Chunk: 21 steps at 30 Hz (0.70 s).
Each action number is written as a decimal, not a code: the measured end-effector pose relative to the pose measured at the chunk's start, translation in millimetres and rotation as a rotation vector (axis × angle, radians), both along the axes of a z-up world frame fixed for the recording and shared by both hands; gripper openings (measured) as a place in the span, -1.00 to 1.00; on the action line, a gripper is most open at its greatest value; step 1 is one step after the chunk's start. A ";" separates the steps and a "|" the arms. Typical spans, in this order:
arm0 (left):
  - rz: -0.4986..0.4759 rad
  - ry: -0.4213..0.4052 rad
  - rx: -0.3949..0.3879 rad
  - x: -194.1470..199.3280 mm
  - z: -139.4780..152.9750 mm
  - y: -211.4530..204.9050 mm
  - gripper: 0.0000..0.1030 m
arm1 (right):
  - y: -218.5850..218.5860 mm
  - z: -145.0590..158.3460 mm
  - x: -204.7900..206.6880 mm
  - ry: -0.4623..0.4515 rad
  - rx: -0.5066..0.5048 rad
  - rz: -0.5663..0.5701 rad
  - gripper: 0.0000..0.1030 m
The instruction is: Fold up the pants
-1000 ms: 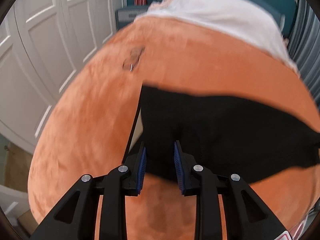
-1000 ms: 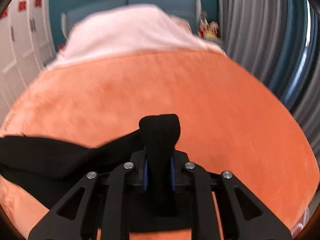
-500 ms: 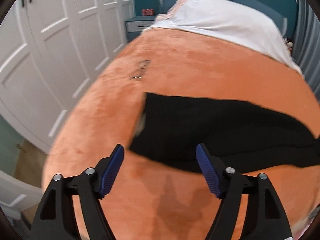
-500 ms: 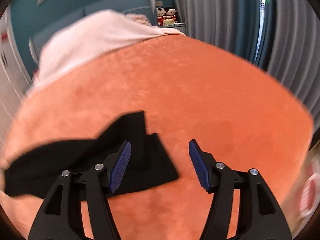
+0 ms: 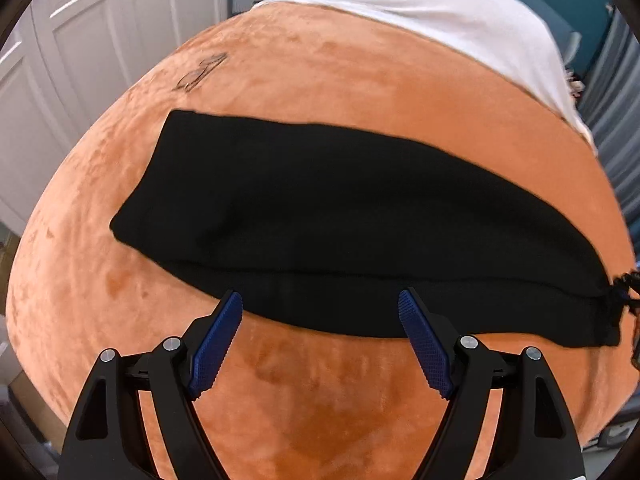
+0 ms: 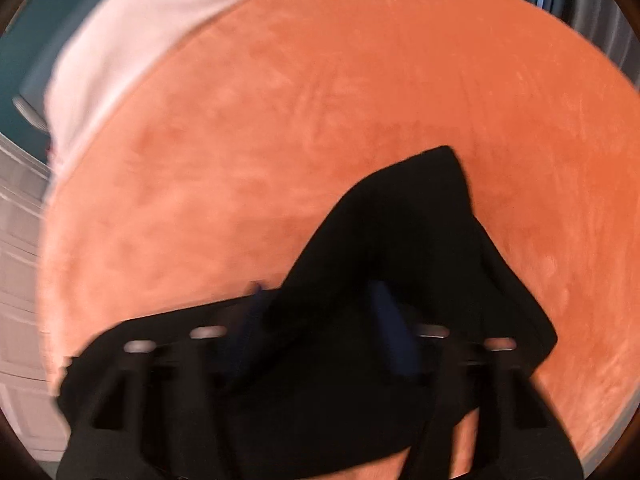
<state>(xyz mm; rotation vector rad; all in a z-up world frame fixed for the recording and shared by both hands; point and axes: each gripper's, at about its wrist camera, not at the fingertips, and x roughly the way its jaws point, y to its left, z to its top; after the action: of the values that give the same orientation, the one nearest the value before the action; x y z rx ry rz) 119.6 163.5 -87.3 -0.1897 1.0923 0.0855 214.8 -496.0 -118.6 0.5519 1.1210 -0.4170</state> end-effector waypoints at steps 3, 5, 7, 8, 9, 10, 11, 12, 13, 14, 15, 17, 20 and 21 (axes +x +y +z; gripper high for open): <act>0.019 0.030 0.014 7.8 -8.8 7.4 0.51 | 12.2 49.5 -17.5 -0.262 0.018 0.056 -0.87; 0.024 0.032 0.027 9.2 -11.5 17.5 0.51 | 20.3 91.7 -54.9 -0.459 -0.011 0.135 -0.87; 0.031 0.033 0.032 7.5 -14.4 25.3 0.51 | 14.4 92.5 -89.7 -0.480 -0.024 0.175 -0.84; 0.041 0.036 0.032 5.7 -17.0 30.2 0.51 | 8.0 82.0 -97.1 -0.443 -0.036 0.158 -0.85; 0.047 0.042 0.027 4.7 -19.8 33.4 0.51 | -2.3 63.0 -103.9 -0.384 -0.046 0.134 -0.63; 0.052 0.048 0.023 3.2 -21.7 34.9 0.51 | -15.9 31.7 -109.0 -0.290 -0.018 0.114 -0.41; 0.062 0.057 0.011 1.4 -24.5 37.8 0.51 | -27.1 0.8 -115.3 -0.189 0.008 0.082 -0.40; 0.071 0.067 -0.010 -0.6 -26.7 41.1 0.51 | -31.0 -14.4 -120.5 -0.136 0.014 0.057 -0.40; 0.080 0.076 -0.025 -2.3 -27.8 43.7 0.51 | -32.9 -26.0 -132.1 -0.128 0.021 0.028 -0.47; 0.093 0.087 -0.054 -5.0 -28.7 48.4 0.51 | -31.0 -24.6 -140.9 -0.169 0.023 0.014 -0.47; 0.100 0.092 -0.077 -7.5 -28.2 53.2 0.51 | -29.4 -20.9 -148.4 -0.199 0.029 -0.005 -0.42; 0.127 0.084 -0.092 -11.8 -24.7 63.7 0.51 | -24.8 -14.9 -156.5 -0.244 0.052 -0.026 -0.09; 0.193 0.067 -0.151 -12.3 -23.4 85.3 0.53 | -20.2 -9.2 -146.9 -0.231 -0.027 0.012 0.03; 0.212 0.065 -0.177 -12.1 -25.4 89.6 0.53 | -22.6 -5.5 -138.6 -0.226 -0.040 0.017 0.09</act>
<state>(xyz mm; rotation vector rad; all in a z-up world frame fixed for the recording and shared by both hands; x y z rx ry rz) 107.5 253.1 -112.7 -0.4645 1.1422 0.1857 76.2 -518.6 -124.0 0.5396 0.8981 -0.3519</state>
